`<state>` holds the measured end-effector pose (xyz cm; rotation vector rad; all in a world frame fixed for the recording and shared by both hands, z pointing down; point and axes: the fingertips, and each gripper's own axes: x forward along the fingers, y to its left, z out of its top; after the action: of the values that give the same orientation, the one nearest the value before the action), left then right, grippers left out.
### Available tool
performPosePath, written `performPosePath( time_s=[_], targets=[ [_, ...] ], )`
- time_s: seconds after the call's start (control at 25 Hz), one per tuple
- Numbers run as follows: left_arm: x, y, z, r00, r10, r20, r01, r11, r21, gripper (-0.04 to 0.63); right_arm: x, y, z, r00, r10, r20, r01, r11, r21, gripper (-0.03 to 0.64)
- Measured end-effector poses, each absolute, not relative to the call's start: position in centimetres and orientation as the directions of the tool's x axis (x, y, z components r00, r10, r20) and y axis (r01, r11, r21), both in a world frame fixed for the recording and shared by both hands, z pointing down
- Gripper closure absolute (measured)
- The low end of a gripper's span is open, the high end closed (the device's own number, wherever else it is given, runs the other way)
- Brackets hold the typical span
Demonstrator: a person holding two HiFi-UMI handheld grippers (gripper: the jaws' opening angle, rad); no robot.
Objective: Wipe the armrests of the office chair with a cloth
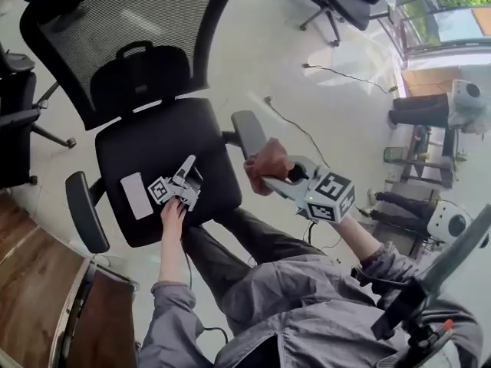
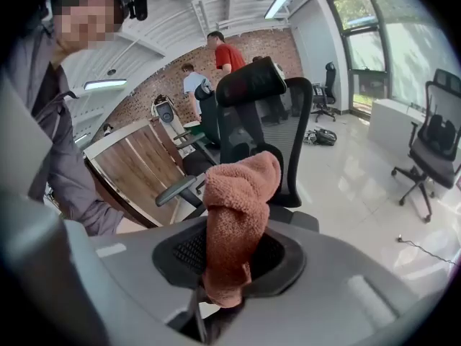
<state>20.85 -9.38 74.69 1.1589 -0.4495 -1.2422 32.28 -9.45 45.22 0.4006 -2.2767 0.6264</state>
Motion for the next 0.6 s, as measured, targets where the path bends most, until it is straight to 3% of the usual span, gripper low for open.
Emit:
performPosePath(
  time_s=[0.6],
  targets=[
    [18.7,-11.5,78.5,0.232,-0.95,-0.209,0.427,-0.094,0.899,0.595,35.5,-8.4,47.0,-0.647,-0.14,0.75,-0.5,0.82,-0.278,0.517]
  ],
)
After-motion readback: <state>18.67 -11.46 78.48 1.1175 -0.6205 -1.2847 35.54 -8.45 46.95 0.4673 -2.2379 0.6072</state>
